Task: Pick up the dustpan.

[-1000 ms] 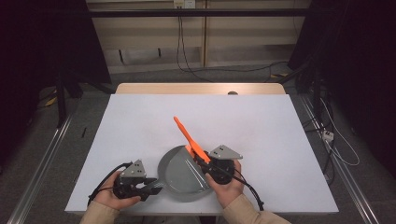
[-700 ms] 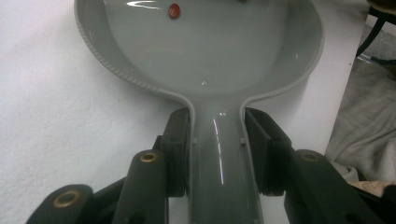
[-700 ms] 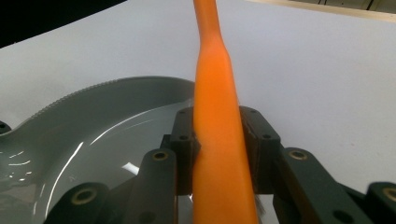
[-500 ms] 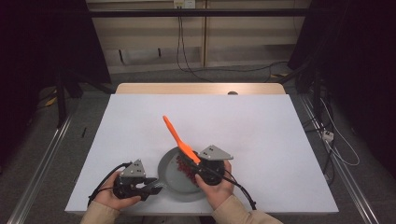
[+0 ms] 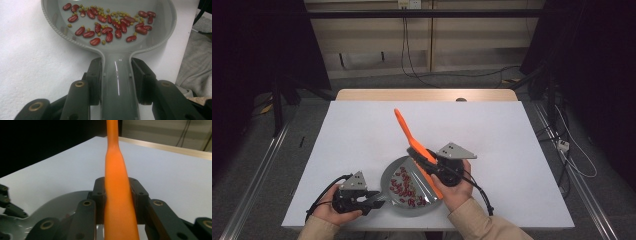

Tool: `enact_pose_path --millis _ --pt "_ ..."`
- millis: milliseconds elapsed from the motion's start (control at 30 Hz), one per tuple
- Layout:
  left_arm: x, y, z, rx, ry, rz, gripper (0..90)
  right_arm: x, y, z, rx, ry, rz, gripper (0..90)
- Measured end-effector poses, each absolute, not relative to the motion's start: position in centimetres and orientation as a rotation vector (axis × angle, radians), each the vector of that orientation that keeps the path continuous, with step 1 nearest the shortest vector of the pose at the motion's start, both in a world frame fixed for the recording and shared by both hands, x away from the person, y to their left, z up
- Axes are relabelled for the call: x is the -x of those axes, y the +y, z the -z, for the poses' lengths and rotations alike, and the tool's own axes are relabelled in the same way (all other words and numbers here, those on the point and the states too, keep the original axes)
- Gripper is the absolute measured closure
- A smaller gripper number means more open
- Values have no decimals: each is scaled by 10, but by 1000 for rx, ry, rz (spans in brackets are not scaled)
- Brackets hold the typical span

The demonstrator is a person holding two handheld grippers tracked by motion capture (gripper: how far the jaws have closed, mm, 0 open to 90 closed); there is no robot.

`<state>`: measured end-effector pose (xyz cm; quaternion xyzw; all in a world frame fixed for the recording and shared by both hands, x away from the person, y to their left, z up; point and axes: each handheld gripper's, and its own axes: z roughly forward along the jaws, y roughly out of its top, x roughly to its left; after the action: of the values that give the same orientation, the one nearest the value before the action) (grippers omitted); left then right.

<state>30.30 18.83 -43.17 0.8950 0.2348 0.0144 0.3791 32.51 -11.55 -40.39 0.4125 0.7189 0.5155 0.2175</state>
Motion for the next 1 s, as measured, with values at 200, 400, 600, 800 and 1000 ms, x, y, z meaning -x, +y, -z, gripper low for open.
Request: enact_pose_path --millis 200,400,600,800,1000 --pt "-303 189 430 -2284 596 -37 626 -335 -142 412 -1170 1963 -1349 712" --pt "-303 195 425 -2294 593 -45 626 -336 -158 428 -1196 1968 -1268 712" --pt "-304 198 419 -2274 593 -41 625 -337 -160 436 -1195 1965 -1190 712" --pt "-304 197 419 -2288 585 -51 624 -327 -144 441 -1155 1991 -1180 710" --pt "-305 193 421 -2298 587 -41 625 -317 -128 444 -1170 2002 -1206 701"
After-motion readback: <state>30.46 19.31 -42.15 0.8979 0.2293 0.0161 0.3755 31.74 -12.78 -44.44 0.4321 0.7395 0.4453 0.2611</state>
